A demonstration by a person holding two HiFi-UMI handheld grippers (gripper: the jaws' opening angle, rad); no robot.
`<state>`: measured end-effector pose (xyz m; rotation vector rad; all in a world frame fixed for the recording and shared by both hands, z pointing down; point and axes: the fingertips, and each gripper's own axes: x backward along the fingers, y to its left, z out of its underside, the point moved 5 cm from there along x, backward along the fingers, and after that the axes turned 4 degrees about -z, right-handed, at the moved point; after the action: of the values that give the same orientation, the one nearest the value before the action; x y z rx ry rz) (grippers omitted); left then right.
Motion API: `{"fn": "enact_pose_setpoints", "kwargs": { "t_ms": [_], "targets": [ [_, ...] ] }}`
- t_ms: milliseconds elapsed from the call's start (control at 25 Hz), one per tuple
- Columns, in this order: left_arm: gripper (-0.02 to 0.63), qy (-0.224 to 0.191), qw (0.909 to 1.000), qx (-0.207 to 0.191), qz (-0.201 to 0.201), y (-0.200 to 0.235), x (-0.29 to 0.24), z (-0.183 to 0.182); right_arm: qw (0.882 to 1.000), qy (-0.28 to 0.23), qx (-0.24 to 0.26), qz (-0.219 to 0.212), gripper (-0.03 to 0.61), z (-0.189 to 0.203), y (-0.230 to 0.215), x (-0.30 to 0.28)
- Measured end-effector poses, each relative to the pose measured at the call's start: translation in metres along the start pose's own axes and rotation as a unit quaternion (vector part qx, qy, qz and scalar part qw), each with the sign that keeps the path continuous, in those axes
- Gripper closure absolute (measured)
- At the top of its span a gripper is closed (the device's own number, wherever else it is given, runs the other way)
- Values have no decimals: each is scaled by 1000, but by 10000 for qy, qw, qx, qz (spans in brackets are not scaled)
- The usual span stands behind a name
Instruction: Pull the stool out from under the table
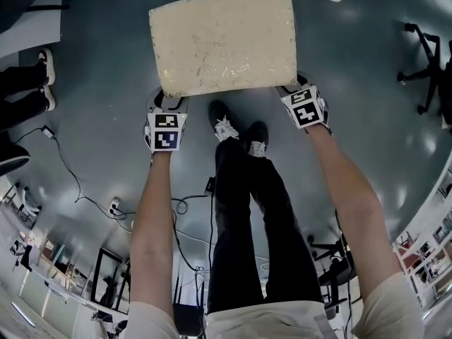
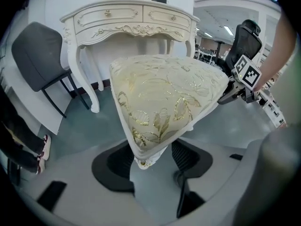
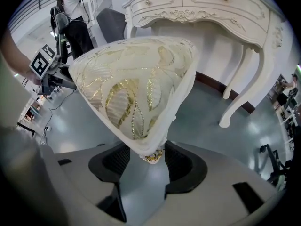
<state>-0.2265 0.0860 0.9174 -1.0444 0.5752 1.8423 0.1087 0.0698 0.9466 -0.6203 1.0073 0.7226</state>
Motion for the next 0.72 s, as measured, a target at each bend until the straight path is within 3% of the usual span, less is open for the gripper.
{"fn": "enact_pose_setpoints", "kwargs": {
  "t_ms": [480,720],
  "targets": [
    [356,234,9996,163,55,-1,3,5,9997,232,-16,-6,325,-2,2,10],
    [354,161,9982,565,139,0,15,-1,9980,31,-603,201,368,1,1,29]
  ]
}}
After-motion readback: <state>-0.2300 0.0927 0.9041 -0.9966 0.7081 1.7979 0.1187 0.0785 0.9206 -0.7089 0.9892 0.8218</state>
